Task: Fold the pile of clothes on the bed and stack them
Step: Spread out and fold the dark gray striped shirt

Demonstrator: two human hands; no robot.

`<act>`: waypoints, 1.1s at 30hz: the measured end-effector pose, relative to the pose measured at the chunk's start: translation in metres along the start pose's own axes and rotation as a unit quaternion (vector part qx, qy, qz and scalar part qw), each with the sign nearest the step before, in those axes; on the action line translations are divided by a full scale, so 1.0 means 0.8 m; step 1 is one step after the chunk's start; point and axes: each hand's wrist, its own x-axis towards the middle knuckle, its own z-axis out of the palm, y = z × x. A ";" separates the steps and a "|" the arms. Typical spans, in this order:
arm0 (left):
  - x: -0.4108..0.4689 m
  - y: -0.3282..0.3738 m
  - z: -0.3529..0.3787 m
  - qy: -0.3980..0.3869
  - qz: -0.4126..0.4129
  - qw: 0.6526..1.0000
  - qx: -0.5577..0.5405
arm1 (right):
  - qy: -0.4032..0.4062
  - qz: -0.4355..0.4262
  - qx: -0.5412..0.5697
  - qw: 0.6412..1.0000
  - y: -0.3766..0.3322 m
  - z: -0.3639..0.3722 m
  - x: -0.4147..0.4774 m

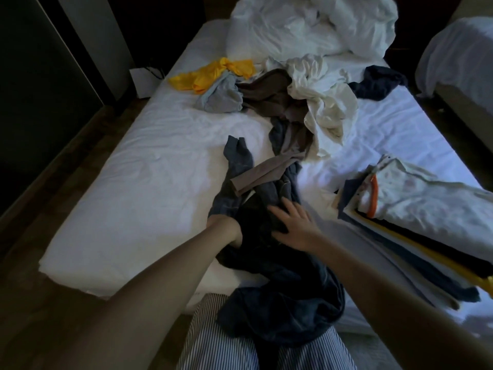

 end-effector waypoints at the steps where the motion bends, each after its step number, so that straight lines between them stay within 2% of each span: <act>1: 0.001 -0.002 0.005 0.002 -0.016 1.000 -0.007 | -0.032 -0.004 -0.041 0.999 0.000 0.009 0.004; 3: 0.007 -0.003 0.010 0.054 -0.022 0.998 -0.033 | -0.056 0.037 -0.036 0.997 0.003 0.019 0.005; 5: 0.017 0.000 0.006 0.132 0.044 0.979 -0.150 | -0.025 0.064 0.009 0.998 0.004 0.019 0.004; 7: 0.023 0.007 -0.001 0.169 0.132 0.915 -0.342 | -0.005 0.062 0.056 0.997 0.005 0.010 0.004; 8: 0.025 0.011 -0.004 0.165 0.153 0.886 -0.405 | 0.005 0.064 0.087 0.994 0.007 0.005 0.004; 9: 0.028 0.017 -0.006 0.156 0.155 0.873 -0.435 | 0.019 0.072 0.114 0.991 0.010 0.000 0.005; 12: 0.043 0.026 0.002 0.147 0.099 0.918 -0.355 | 0.042 0.126 0.132 0.982 0.022 -0.014 0.000; 16: 0.046 0.004 0.019 0.165 0.159 0.914 -0.335 | 0.048 0.216 0.096 0.971 0.033 -0.015 -0.015; 19: 0.038 -0.013 0.047 0.152 0.169 0.922 -0.313 | -0.016 0.249 0.067 0.966 0.027 -0.007 -0.025; 21: 0.030 -0.024 0.058 0.172 0.185 0.906 -0.339 | -0.052 0.254 0.055 0.964 0.016 -0.004 -0.028; 23: 0.021 -0.035 0.059 0.184 0.229 0.857 -0.424 | -0.028 0.224 0.043 0.973 0.002 -0.008 -0.025; 26: -0.004 -0.047 0.046 0.107 0.247 0.763 -0.588 | 0.080 0.113 0.022 0.990 -0.025 -0.020 -0.013; 28: -0.025 -0.054 0.037 0.034 0.259 0.712 -0.652 | 0.093 -0.003 0.065 0.994 -0.043 -0.025 0.007; 29: -0.034 -0.059 0.033 -0.001 0.277 0.695 -0.663 | 0.080 -0.040 0.120 0.989 -0.049 -0.026 0.021; 31: -0.051 -0.073 0.028 -0.083 0.313 0.682 -0.656 | 0.018 -0.032 0.250 0.968 -0.060 -0.027 0.037; 33: -0.056 -0.086 0.030 -0.143 0.299 0.684 -0.650 | -0.074 -0.028 0.235 0.969 -0.060 -0.017 0.045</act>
